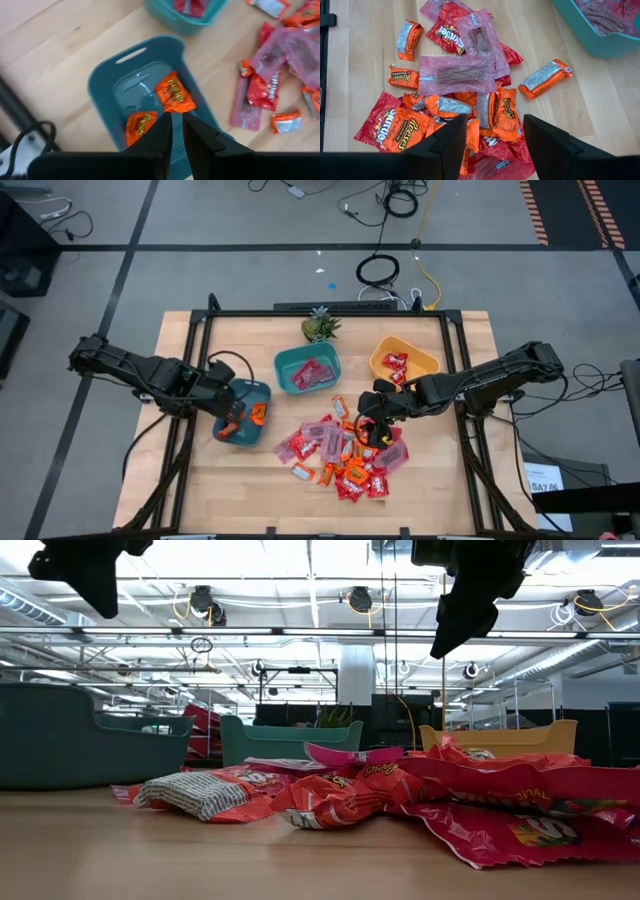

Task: Sort candy
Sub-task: Put the pink candy into the light blue bin

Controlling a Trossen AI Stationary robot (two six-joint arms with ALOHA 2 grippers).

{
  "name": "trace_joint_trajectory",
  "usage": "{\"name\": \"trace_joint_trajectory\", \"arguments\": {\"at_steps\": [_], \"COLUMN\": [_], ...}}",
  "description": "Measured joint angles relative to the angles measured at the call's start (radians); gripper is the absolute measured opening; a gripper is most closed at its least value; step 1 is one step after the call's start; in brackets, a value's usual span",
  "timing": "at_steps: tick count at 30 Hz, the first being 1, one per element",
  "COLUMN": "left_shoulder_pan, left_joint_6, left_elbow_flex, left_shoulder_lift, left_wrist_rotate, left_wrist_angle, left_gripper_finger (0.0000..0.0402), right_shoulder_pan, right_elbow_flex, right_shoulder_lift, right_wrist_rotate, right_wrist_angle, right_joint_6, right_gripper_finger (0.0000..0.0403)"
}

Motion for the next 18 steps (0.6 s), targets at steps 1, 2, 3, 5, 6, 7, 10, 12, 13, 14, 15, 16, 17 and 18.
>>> {"name": "trace_joint_trajectory", "arguments": {"at_steps": [1,2,3,5,6,7,10,12,13,14,15,16,17,18], "left_shoulder_pan": [0.000,0.000,0.000,0.000,0.000,0.000,0.000,0.000,0.000,0.000,0.000,0.000,0.000,0.000], "left_joint_6": [0.022,0.053,0.090,0.172,0.223,0.280,0.450,0.539,0.581,0.619,0.655,0.688,0.717,0.740], "left_elbow_flex": [0.000,0.000,0.000,0.000,0.000,0.000,0.000,0.000,0.000,0.000,0.000,0.000,0.000,0.000], "left_shoulder_lift": [0.000,0.000,0.000,0.000,0.000,0.000,0.000,0.000,0.000,0.000,0.000,0.000,0.000,0.000], "left_wrist_rotate": [0.000,0.000,0.000,0.000,0.000,0.000,0.000,0.000,0.000,0.000,0.000,0.000,0.000,0.000], "left_wrist_angle": [0.019,0.045,0.076,0.146,0.181,0.213,0.291,0.325,0.336,0.343,0.351,0.358,0.361,0.365], "left_gripper_finger": [0.0054,0.0054,0.0054,0.0054,0.0054,0.0054,0.0054,0.0054,0.0054,0.0054,0.0054,0.0054,0.0054,0.0054], "right_shoulder_pan": [0.000,0.000,0.000,0.000,0.000,0.000,0.000,0.000,0.000,0.000,0.000,0.000,0.000,0.000], "right_elbow_flex": [0.000,0.000,0.000,0.000,0.000,0.000,0.000,0.000,0.000,0.000,0.000,0.000,0.000,0.000], "right_shoulder_lift": [0.000,0.000,0.000,0.000,0.000,0.000,0.000,0.000,0.000,0.000,0.000,0.000,0.000,0.000], "right_wrist_rotate": [0.000,0.000,0.000,0.000,0.000,0.000,0.000,0.000,0.000,0.000,0.000,0.000,0.000,0.000], "right_wrist_angle": [0.000,0.000,0.000,0.000,0.000,0.001,0.000,0.001,0.001,0.001,0.001,0.001,0.001,0.001], "right_joint_6": [0.000,0.000,0.000,0.000,0.000,0.000,0.000,0.000,0.000,0.000,0.000,0.000,0.000,0.000], "right_gripper_finger": [0.0187,0.0187,0.0187,0.0187,0.0187,0.0187,0.0187,0.0187,0.0187,0.0187,0.0187,0.0187,0.0187,0.0187]}}
